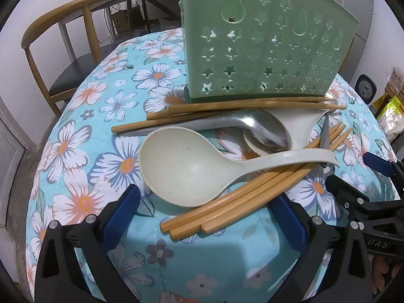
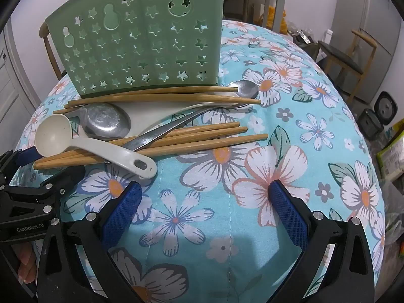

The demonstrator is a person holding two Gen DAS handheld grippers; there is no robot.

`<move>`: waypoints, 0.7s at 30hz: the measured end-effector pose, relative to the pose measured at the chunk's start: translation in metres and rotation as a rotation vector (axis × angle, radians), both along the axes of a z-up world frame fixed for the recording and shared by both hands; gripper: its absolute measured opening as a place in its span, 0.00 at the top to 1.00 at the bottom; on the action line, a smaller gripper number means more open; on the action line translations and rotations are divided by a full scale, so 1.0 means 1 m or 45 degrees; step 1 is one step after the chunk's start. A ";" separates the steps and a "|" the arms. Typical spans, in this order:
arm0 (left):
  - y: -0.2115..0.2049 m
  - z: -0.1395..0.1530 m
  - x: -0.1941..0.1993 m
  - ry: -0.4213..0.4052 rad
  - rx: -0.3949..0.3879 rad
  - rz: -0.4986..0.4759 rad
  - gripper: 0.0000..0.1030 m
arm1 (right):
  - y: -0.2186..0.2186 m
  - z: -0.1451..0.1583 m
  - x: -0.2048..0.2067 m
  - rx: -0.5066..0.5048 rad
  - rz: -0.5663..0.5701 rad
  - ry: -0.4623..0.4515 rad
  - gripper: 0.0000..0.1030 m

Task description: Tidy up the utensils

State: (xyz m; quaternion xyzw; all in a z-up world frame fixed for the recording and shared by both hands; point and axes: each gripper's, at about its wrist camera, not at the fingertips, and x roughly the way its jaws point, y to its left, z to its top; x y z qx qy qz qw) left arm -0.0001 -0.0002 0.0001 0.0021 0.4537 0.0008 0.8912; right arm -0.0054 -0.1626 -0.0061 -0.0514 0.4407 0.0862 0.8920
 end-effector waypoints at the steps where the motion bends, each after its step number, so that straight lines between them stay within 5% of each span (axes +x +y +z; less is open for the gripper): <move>1: 0.000 0.000 0.000 0.003 -0.005 0.000 0.04 | 0.001 0.000 0.000 -0.016 -0.001 -0.005 0.06; 21: 0.000 0.000 0.000 0.002 -0.002 0.001 0.04 | 0.000 0.000 -0.001 -0.004 0.000 -0.002 0.06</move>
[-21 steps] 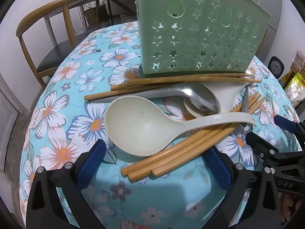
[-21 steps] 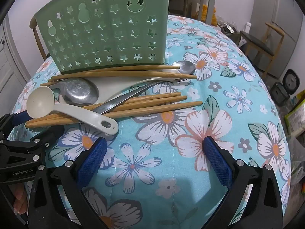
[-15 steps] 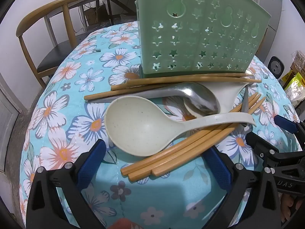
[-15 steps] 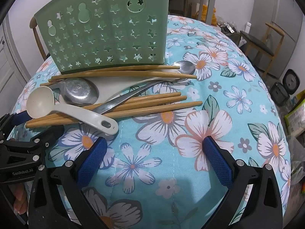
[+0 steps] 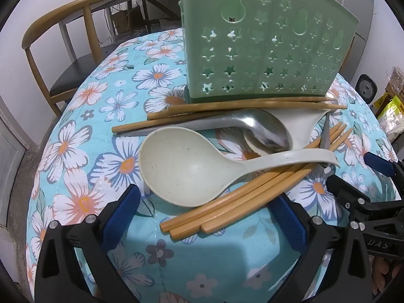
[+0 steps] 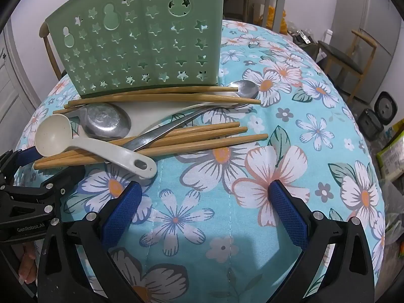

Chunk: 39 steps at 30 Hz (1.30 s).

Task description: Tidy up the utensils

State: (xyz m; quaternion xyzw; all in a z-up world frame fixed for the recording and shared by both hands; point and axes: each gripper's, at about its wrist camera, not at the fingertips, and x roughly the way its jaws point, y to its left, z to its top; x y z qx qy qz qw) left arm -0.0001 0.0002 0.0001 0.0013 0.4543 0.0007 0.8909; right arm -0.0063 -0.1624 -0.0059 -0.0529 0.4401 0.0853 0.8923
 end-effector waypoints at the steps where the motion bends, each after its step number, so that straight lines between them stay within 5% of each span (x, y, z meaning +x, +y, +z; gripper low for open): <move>1: 0.000 0.000 0.000 0.000 0.001 0.000 0.04 | 0.000 0.000 0.000 0.000 0.000 0.000 0.06; 39: 0.001 0.000 0.007 0.002 0.004 -0.004 0.04 | -0.001 0.000 -0.001 0.003 0.000 0.000 0.06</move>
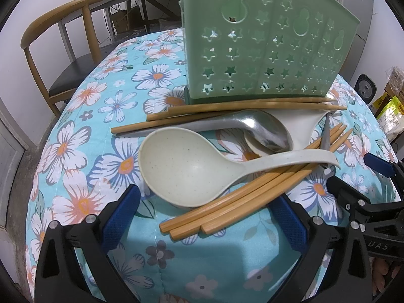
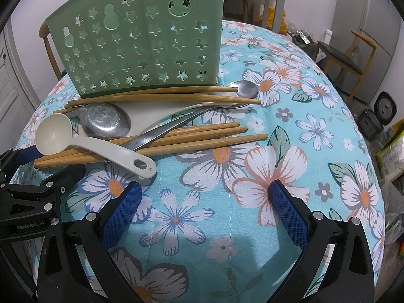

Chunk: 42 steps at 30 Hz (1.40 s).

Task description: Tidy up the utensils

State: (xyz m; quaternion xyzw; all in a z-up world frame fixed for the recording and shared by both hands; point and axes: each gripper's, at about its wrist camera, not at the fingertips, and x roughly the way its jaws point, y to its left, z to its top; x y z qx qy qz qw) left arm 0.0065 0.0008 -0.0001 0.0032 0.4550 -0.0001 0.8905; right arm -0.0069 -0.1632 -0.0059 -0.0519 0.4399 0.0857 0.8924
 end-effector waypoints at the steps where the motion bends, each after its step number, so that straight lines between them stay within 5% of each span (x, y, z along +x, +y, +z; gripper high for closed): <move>1: -0.001 0.000 -0.001 0.000 0.008 0.000 0.04 | 0.001 0.000 0.000 -0.002 0.000 -0.001 0.06; 42: -0.002 -0.001 -0.002 -0.003 0.010 0.002 0.04 | 0.001 0.000 -0.001 -0.005 0.000 -0.002 0.06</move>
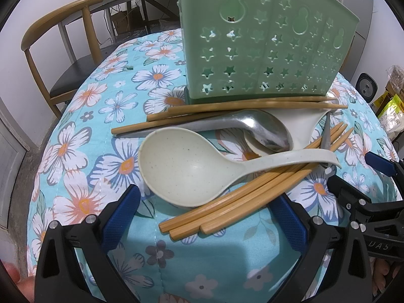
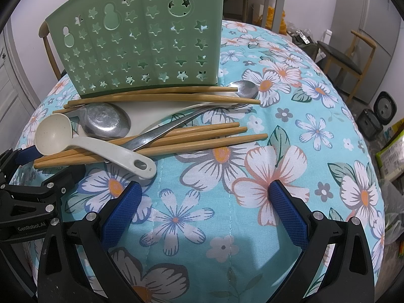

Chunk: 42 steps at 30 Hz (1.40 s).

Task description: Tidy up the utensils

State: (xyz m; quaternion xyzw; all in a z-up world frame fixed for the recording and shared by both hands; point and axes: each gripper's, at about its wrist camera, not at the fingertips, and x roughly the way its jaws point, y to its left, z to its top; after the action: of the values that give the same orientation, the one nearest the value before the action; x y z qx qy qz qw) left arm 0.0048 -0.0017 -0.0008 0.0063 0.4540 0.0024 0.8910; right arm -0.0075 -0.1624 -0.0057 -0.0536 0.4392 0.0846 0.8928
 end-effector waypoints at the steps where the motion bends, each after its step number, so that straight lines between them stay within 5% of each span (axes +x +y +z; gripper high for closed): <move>1: -0.001 0.000 0.000 0.000 0.003 0.000 0.04 | 0.000 0.000 0.000 0.001 0.000 0.000 0.06; 42: 0.002 0.000 -0.003 0.000 -0.003 0.001 0.04 | 0.002 0.002 0.002 0.001 -0.001 -0.001 0.06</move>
State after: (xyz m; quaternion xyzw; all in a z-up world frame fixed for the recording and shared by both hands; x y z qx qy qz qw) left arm 0.0016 0.0003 -0.0012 0.0051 0.4538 0.0020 0.8911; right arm -0.0053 -0.1609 -0.0039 -0.0530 0.4387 0.0844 0.8931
